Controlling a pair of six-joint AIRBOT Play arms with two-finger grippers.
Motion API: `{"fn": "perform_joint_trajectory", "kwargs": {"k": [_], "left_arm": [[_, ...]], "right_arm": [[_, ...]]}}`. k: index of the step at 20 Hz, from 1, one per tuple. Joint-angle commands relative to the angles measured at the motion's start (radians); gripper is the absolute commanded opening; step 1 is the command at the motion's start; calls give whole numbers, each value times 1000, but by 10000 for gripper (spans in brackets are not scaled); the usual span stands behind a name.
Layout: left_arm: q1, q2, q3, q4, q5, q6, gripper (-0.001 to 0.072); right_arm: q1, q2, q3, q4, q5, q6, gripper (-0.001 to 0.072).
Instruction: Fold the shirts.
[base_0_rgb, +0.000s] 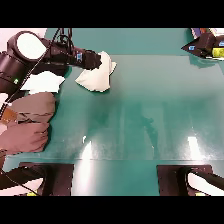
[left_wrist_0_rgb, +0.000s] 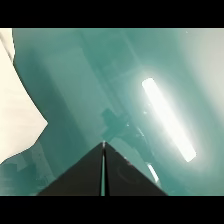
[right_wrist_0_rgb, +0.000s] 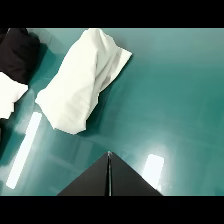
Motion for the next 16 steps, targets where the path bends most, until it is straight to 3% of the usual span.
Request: {"fn": "perform_joint_trajectory", "kwargs": {"k": [1, 4, 5, 6, 7, 9, 12, 14, 16], "left_arm": [[0, 0, 0, -2, 0, 0, 22], [0, -1, 0, 1, 51, 1, 23], [0, -1, 0, 41, 100, 1, 121], [0, -2, 0, 117, 156, -1, 490], [5, -9, 0, 197, 206, -22, 582], [47, -56, 0, 297, 257, -101, 548], [142, -204, 0, 289, 260, -138, 548], [182, -324, 0, 245, 259, -124, 551], [190, -415, 0, 203, 264, -48, 551]], "right_arm": [[-1, 0, 0, 0, 0, 0, 12], [-1, 0, 0, 1, -5, 0, 12], [-1, 0, 0, 1, -14, 0, 12], [-1, 0, 0, 1, -19, 0, 12], [-1, 0, 0, 1, -20, 0, 12], [-1, 0, 0, 2, -19, 0, 12], [-1, 0, 0, 2, -17, 0, 13], [-1, 0, 0, 2, -14, 0, 12], [-1, 0, 0, 1, 5, 0, 12]]}}
